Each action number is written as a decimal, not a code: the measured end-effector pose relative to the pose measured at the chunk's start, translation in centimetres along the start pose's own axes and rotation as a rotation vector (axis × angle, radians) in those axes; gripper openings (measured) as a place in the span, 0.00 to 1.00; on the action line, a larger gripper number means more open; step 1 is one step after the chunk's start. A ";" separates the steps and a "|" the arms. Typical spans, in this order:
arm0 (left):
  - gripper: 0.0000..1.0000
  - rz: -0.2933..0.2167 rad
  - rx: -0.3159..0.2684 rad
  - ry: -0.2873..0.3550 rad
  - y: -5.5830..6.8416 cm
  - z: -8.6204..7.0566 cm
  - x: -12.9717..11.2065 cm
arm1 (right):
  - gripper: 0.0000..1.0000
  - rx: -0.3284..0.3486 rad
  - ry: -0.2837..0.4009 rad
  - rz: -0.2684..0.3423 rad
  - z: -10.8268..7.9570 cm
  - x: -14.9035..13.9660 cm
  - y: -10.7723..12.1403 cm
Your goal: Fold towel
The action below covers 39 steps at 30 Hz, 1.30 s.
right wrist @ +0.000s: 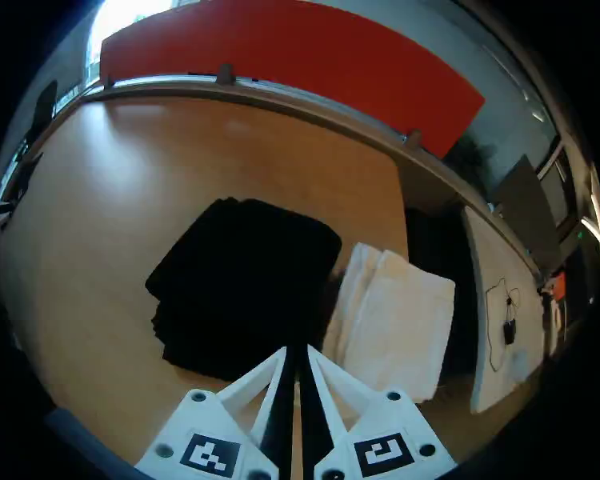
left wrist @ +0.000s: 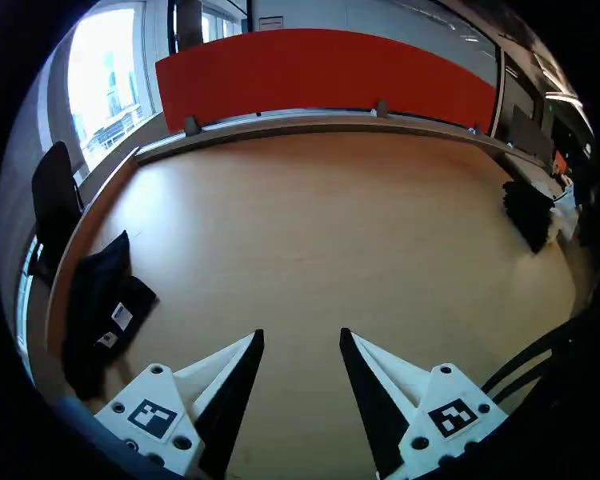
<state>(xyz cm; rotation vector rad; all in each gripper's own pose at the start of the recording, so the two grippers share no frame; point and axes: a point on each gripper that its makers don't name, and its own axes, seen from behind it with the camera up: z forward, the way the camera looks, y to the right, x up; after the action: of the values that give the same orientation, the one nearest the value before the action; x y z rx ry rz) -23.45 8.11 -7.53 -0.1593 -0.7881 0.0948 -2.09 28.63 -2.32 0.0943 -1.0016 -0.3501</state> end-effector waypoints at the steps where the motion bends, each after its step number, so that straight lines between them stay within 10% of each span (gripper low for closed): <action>1: 0.69 0.000 0.000 0.000 0.0 0.0 0.0 | 0.04 -0.001 -0.004 0.002 0.1 -0.1 0.0; 39: 0.69 0.002 0.008 -0.002 -0.3 -0.3 -0.3 | 0.04 -0.049 -0.086 0.050 0.9 -1.8 0.2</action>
<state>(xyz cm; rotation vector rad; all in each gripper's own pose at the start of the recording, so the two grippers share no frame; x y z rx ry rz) -23.46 7.70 -7.88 -0.1528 -0.7896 0.0997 -3.67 29.45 -3.22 0.0104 -1.0780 -0.3351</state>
